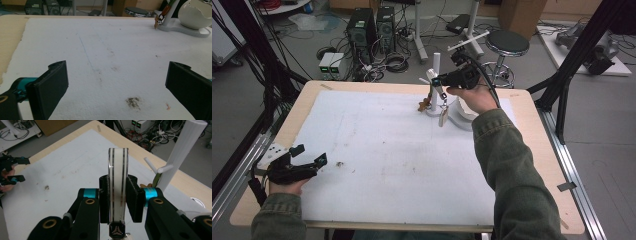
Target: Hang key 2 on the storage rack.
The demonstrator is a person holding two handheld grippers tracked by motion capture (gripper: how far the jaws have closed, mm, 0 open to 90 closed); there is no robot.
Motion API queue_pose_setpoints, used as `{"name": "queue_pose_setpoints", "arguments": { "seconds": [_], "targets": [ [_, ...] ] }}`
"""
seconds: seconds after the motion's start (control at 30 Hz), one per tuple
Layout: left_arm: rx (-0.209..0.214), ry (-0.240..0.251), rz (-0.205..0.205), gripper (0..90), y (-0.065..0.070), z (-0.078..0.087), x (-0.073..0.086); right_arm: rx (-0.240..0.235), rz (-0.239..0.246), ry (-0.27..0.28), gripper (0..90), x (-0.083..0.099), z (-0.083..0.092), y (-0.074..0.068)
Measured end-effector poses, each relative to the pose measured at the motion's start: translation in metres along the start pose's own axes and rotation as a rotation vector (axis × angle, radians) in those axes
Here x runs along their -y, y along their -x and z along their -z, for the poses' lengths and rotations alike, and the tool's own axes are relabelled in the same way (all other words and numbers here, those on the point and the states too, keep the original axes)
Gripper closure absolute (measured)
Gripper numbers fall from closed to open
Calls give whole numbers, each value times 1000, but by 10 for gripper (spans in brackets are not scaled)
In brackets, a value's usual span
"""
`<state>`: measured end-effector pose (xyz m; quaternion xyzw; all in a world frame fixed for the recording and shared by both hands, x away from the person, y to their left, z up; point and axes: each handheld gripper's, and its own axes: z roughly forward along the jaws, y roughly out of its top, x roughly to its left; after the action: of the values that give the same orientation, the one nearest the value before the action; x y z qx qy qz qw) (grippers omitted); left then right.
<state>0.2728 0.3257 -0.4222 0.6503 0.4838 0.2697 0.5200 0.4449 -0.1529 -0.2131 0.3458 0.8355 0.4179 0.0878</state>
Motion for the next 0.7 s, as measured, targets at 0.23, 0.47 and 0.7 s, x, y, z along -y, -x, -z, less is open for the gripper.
{"name": "queue_pose_setpoints", "arguments": {
  "seconds": [0.23, 0.47, 0.7],
  "targets": [
    [-1, 0, 2, 50, 0, 0, 0, -6, -2, 6, 746, -14, -2, 6],
    [0, -2, -1, 50, -1, 1, 0, -9, -9, 24, 746, -27, -3, 14],
    [0, 7, 12, 50, -2, 1, 0, -25, -36, 12, 746, -45, -13, 26]
  ]
}}
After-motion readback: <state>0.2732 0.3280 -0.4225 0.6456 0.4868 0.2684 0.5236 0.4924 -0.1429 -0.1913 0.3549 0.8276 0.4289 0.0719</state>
